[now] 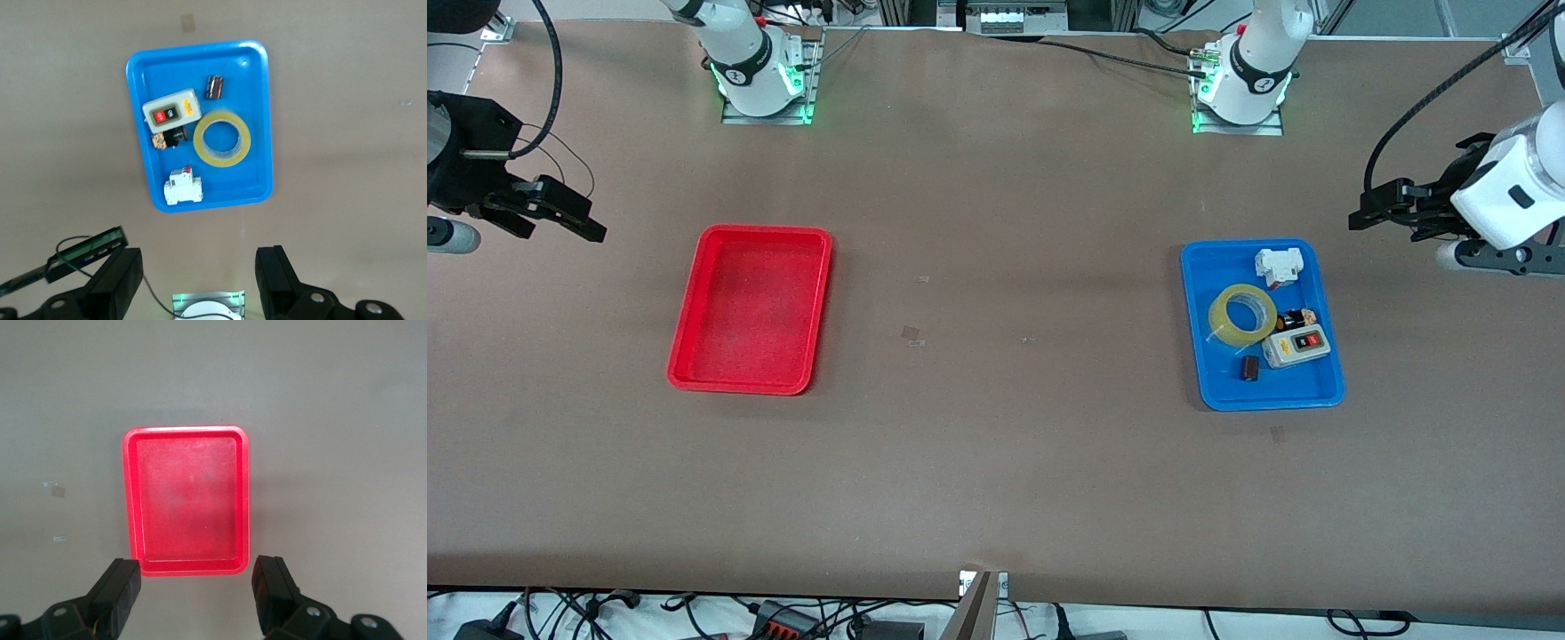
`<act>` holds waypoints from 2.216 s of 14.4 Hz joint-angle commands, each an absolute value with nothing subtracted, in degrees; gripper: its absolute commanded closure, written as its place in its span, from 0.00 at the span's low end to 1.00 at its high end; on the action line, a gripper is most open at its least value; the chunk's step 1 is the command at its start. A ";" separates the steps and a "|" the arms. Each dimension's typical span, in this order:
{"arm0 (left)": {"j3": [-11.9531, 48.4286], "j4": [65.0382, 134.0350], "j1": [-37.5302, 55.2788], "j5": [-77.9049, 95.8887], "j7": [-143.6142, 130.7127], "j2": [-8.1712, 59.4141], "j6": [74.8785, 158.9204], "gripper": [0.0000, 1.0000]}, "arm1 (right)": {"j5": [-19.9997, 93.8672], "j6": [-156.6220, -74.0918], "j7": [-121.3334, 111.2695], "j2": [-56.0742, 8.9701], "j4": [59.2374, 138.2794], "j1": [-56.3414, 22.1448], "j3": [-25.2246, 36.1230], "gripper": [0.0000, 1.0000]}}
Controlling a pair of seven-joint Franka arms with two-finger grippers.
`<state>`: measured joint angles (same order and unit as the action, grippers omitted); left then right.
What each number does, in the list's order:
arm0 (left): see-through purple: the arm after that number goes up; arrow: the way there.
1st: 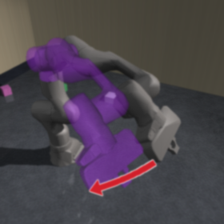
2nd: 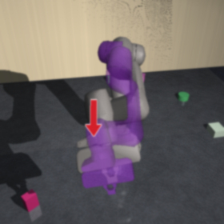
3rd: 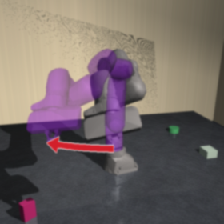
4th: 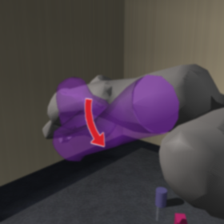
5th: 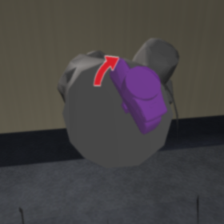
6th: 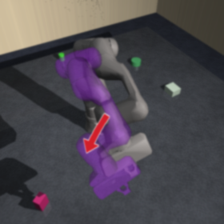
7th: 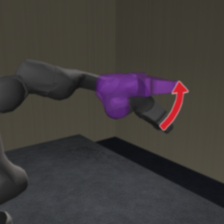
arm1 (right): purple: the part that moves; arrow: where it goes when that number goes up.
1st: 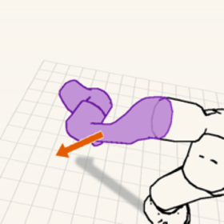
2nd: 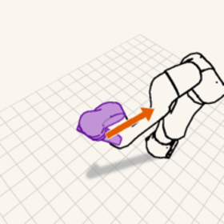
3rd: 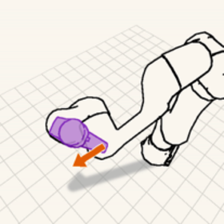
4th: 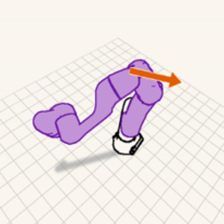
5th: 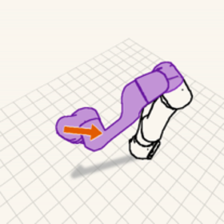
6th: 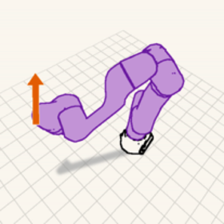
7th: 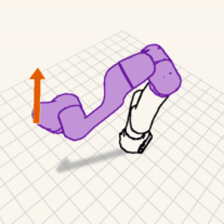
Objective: Place and move tape with both arms
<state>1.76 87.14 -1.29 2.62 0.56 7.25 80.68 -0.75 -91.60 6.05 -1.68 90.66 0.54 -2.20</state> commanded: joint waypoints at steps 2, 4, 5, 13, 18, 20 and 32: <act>2.02 93.66 -6.41 5.80 1.93 9.41 86.62 0.00 | -1.23 -91.41 5.01 -1.23 90.44 0.97 -2.46 0.02; 2.28 102.43 -6.33 5.71 1.67 7.74 96.01 0.00 | -1.23 -91.49 5.01 -1.32 90.44 0.97 -2.46 0.02; 2.37 106.83 -6.33 5.71 1.58 6.86 100.76 0.00 | -0.88 -91.49 5.10 -1.32 90.44 0.97 -2.46 0.02; 3.16 128.40 -5.71 5.63 1.93 7.19 130.58 0.00 | -1.23 -91.05 5.10 -1.23 90.44 1.05 -2.46 0.02; 3.25 128.41 -4.84 5.63 1.93 14.67 137.28 0.00 | -1.23 -91.14 5.10 -1.32 90.53 1.05 -2.46 0.02; 3.25 128.50 -3.00 5.63 1.93 17.39 139.30 0.00 | -1.23 -91.23 5.19 -1.41 90.44 1.05 -2.46 0.02; 3.25 128.41 -2.20 5.54 5.18 21.09 139.57 0.00 | -1.23 -91.14 5.10 -1.49 90.62 1.05 -2.46 0.02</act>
<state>3.29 128.82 -2.06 4.81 3.08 20.79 139.34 -0.75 -91.55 6.02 -1.81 90.67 0.58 -2.19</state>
